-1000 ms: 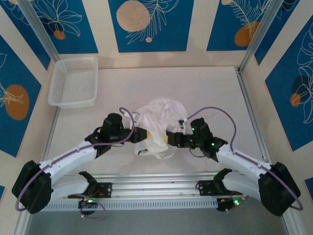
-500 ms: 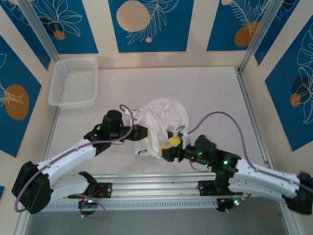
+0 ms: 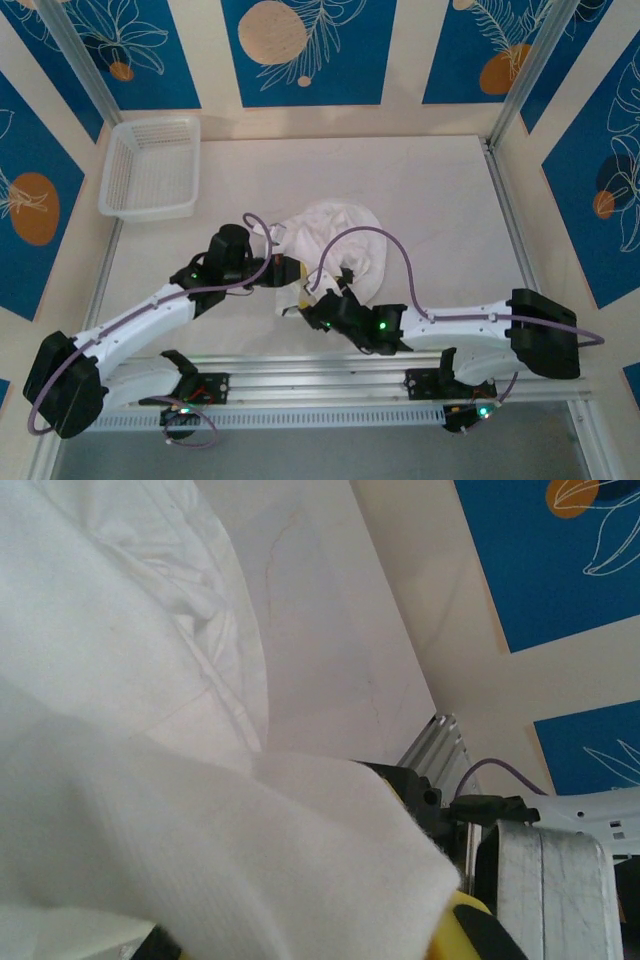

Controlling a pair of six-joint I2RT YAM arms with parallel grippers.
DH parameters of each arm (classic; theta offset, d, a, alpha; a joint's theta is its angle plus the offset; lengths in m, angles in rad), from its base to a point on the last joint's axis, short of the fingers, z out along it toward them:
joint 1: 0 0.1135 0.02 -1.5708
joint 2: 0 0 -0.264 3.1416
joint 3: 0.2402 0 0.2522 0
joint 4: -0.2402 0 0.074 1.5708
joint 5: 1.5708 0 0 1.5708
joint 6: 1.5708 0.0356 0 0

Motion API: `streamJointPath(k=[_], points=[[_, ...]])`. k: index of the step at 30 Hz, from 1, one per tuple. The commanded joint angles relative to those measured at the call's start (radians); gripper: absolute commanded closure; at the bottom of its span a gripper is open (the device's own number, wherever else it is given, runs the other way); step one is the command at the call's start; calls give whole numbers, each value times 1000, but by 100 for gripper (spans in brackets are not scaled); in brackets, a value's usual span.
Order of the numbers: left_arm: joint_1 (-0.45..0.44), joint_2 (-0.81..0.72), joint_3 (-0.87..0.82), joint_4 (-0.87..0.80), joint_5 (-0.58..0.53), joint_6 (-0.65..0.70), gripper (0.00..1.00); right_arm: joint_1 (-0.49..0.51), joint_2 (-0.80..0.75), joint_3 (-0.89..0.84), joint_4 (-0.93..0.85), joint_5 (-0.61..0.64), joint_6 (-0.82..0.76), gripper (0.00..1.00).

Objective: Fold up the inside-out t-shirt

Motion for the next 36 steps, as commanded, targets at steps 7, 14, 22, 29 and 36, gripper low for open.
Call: streamJointPath(k=[7,14,22,29,36], points=[[9,-19,19,-36,-33,12,100,-18,65,78,-147,275,58,28],[29,-21,11,-65,-46,32,100,-20,-128,9,-101,85,-55,65],[55,-13,-17,-179,-94,180,79,-269,-345,-18,-61,-595,59,95],[-25,-239,12,-436,-355,452,46,-472,-332,15,-48,-852,212,97],[-264,-254,91,-480,-588,626,36,-542,-260,98,-122,-957,253,98]])
